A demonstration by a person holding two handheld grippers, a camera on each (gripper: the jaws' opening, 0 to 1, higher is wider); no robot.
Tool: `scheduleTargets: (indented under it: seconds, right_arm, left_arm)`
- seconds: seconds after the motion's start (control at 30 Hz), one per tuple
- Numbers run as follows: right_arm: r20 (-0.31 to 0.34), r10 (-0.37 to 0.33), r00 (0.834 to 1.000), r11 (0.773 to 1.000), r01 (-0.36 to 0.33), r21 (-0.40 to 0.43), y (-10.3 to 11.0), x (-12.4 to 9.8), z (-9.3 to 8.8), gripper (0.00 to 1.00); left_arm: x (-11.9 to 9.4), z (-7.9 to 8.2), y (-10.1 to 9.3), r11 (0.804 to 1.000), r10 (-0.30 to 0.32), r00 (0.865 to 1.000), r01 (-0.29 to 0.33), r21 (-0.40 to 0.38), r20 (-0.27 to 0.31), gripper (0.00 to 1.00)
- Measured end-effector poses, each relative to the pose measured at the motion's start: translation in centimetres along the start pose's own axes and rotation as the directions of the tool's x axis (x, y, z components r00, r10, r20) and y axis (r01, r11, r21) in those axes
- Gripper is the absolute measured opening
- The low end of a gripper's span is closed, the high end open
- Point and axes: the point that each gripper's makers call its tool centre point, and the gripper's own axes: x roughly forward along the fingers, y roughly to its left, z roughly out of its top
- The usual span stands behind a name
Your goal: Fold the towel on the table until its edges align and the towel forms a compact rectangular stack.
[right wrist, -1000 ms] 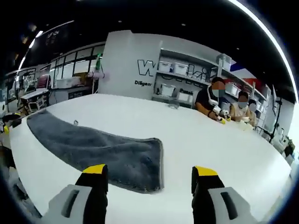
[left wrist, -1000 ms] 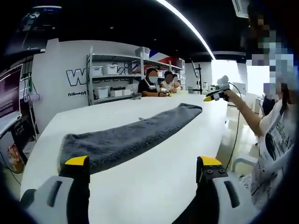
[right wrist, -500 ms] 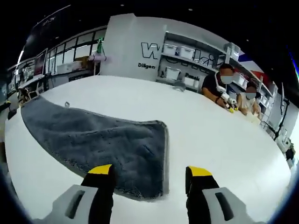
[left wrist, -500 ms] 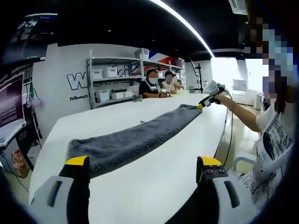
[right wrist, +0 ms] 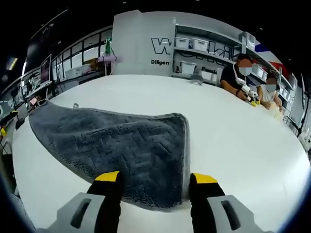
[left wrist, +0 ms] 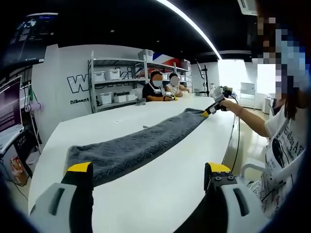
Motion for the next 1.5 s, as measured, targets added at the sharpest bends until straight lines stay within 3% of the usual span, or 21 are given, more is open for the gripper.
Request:
scheduleTargets:
  seconds: [0.3, 0.47, 0.63, 0.8, 0.97, 1.17, 1.5]
  right_arm:
    - [0.011, 0.064, 0.998, 0.998, -0.065, 0.027, 0.3, 0.1, -0.1, 0.5]
    - [0.041, 0.135, 0.99, 0.99, -0.137, 0.035, 1.4, 0.1, 0.2, 0.27]
    - [0.034, 0.154, 0.987, 0.988, -0.155, 0.023, 1.6, 0.3, 0.6, 0.17]
    - [0.03, 0.128, 0.991, 0.991, -0.127, -0.033, 2.5, 0.0, 0.6, 0.15]
    - [0.06, 0.044, 0.997, 0.985, -0.033, -0.167, 2.9, -0.7, 2.4, 0.14]
    - [0.134, 0.023, 0.991, 0.949, 0.021, -0.315, 5.3, -2.0, 6.7, 0.14]
    - [0.193, 0.147, 0.97, 0.86, -0.028, -0.51, 14.1, -2.0, 11.8, 0.13]
  left_arm:
    - [-0.3, -0.1, 0.0, 1.0, -0.002, 1.0, 0.002, -0.011, 0.002, 0.99]
    - [-0.6, -0.3, -0.1, 1.0, 0.0, 1.0, 0.0, -0.017, 0.002, 0.99]
    - [-1.3, -0.4, 0.2, 1.0, 0.015, 1.0, -0.015, -0.022, 0.003, 0.99]
    - [-2.0, -0.6, 0.5, 0.999, 0.032, 0.999, -0.032, -0.027, 0.003, 0.99]
    - [-2.5, -0.9, 1.0, 0.998, 0.05, 0.999, -0.05, -0.036, -0.004, 0.99]
    - [-2.5, -1.0, 1.0, 0.998, 0.049, 0.999, -0.049, -0.03, -0.006, 0.99]
    - [-1.9, -1.6, 0.5, 0.999, 0.03, 0.999, -0.031, -0.032, -0.014, 0.99]
